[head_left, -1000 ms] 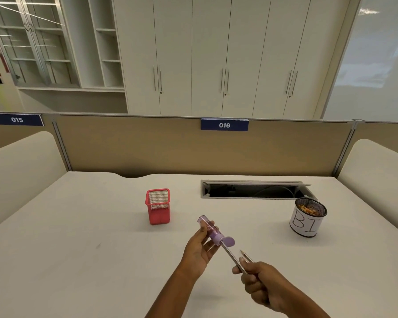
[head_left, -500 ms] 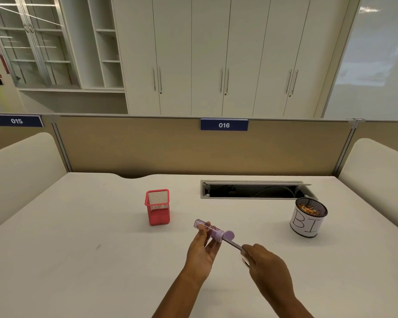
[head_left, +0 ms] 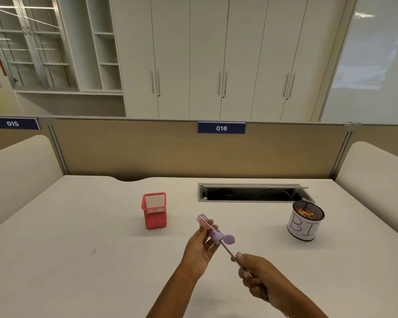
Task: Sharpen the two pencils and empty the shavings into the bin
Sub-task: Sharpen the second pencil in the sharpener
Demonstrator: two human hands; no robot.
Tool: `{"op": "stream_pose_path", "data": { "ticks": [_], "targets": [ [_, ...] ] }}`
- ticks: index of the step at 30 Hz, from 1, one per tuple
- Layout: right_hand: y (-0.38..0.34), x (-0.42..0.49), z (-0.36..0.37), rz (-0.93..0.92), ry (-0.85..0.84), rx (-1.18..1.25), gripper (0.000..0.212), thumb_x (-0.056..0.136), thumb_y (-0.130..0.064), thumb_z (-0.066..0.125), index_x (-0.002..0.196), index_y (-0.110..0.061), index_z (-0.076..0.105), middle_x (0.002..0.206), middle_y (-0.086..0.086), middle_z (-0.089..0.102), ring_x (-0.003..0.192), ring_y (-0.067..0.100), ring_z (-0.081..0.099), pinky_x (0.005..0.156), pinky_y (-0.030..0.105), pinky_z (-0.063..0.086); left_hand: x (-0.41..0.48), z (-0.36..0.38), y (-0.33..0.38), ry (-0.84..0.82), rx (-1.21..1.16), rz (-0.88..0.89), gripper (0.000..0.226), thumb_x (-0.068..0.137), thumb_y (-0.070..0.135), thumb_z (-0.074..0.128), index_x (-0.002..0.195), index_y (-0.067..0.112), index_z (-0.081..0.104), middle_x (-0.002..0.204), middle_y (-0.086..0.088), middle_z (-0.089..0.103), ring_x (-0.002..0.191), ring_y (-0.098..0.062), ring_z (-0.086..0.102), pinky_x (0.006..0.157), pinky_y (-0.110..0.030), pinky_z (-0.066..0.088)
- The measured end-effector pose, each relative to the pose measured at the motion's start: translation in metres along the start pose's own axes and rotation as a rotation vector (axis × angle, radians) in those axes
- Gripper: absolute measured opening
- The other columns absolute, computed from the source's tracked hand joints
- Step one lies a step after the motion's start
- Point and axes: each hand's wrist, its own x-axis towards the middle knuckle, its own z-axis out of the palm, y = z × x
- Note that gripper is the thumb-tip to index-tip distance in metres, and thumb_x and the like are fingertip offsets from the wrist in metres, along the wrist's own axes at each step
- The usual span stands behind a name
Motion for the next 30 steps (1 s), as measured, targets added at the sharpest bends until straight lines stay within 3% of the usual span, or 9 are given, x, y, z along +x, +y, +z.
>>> {"op": "stream_pose_path", "data": {
  "ticks": [4, 6, 9, 12, 15, 17, 21, 26, 30],
  "targets": [
    [0.006, 0.006, -0.003, -0.349, 0.212, -0.473, 0.011, 0.081, -0.015, 0.068, 0.086, -0.015, 0.059, 0.062, -0.002, 0.056, 0.038, 0.003, 0.041, 0.041, 0.015, 0.032, 0.002, -0.007, -0.002, 0.014, -0.020, -0.011, 0.023, 0.094, 0.018, 0.045, 0.098, 0.001, 0.059, 0.089, -0.015, 0.063, 0.074, -0.027, 0.064, 0.056, -0.029, 0.058],
    [0.014, 0.012, -0.009, -0.638, 0.404, -0.884, 0.010, 0.081, -0.013, 0.066, 0.083, -0.021, 0.059, 0.069, -0.005, 0.061, 0.050, 0.004, 0.051, 0.050, 0.013, 0.037, 0.002, -0.009, -0.004, 0.017, -0.043, -0.012, 0.022, 0.094, 0.016, 0.045, 0.098, 0.000, 0.059, 0.090, -0.016, 0.064, 0.071, -0.026, 0.067, 0.054, -0.029, 0.058],
    [0.023, 0.016, -0.016, -0.945, 0.600, -1.351, 0.007, 0.069, -0.018, 0.064, 0.074, -0.022, 0.063, 0.055, -0.006, 0.060, 0.045, 0.010, 0.055, 0.038, 0.017, 0.036, 0.000, -0.008, -0.007, 0.017, -0.047, -0.021, 0.020, 0.094, 0.014, 0.046, 0.095, 0.000, 0.059, 0.092, -0.017, 0.064, 0.074, -0.029, 0.067, 0.051, -0.028, 0.058],
    [0.024, 0.020, -0.017, -0.993, 0.610, -1.457, 0.013, 0.076, -0.024, 0.052, 0.070, -0.022, 0.064, 0.048, -0.003, 0.056, 0.037, 0.014, 0.051, 0.033, 0.017, 0.028, 0.000, -0.008, -0.010, 0.024, 0.007, -0.018, 0.020, 0.094, 0.017, 0.046, 0.092, 0.002, 0.059, 0.092, -0.017, 0.065, 0.080, -0.030, 0.064, 0.054, -0.029, 0.058],
    [0.025, 0.023, -0.015, -0.743, 0.646, -1.328, 0.013, 0.089, -0.023, 0.053, 0.085, -0.020, 0.065, 0.070, -0.001, 0.065, 0.060, 0.017, 0.055, 0.053, 0.023, 0.034, 0.000, -0.013, -0.014, 0.006, 0.048, -0.012, 0.020, 0.095, 0.018, 0.045, 0.096, 0.002, 0.058, 0.092, -0.017, 0.065, 0.081, -0.029, 0.065, 0.056, -0.028, 0.059],
    [0.023, 0.022, -0.017, -0.590, 0.510, -1.156, 0.018, 0.093, -0.024, 0.048, 0.087, -0.021, 0.065, 0.068, -0.005, 0.058, 0.064, 0.012, 0.046, 0.057, 0.022, 0.031, -0.001, -0.017, -0.016, -0.009, 0.075, -0.009, 0.020, 0.095, 0.018, 0.045, 0.096, 0.003, 0.059, 0.091, -0.018, 0.066, 0.077, -0.027, 0.067, 0.057, -0.028, 0.059],
    [0.020, 0.013, -0.011, -0.409, 0.283, -0.639, 0.035, 0.087, -0.015, 0.053, 0.053, -0.020, 0.062, 0.046, -0.005, 0.038, 0.038, 0.005, 0.032, 0.043, 0.015, 0.024, -0.006, -0.015, -0.018, -0.009, 0.158, 0.004, 0.020, 0.096, 0.019, 0.045, 0.093, 0.007, 0.061, 0.088, -0.012, 0.065, 0.080, -0.024, 0.064, 0.054, -0.024, 0.057],
    [0.011, 0.001, -0.014, 0.149, 0.006, 0.041, 0.029, 0.094, -0.013, 0.041, 0.069, -0.006, 0.055, 0.041, -0.004, 0.030, 0.028, 0.004, 0.019, 0.030, 0.008, 0.013, -0.006, -0.009, -0.019, -0.013, 0.264, 0.010, 0.022, 0.096, 0.025, 0.044, 0.095, 0.010, 0.061, 0.091, -0.011, 0.064, 0.083, -0.026, 0.063, 0.060, -0.025, 0.058],
    [0.008, -0.001, -0.016, 0.152, -0.026, 0.035, 0.025, 0.095, -0.013, 0.041, 0.079, -0.002, 0.056, 0.039, 0.000, 0.039, 0.027, 0.005, 0.023, 0.029, 0.010, 0.016, -0.004, -0.012, -0.018, -0.021, 0.247, -0.002, 0.022, 0.095, 0.022, 0.044, 0.099, 0.007, 0.060, 0.091, -0.013, 0.063, 0.083, -0.027, 0.063, 0.059, -0.026, 0.059]
  ]
}}
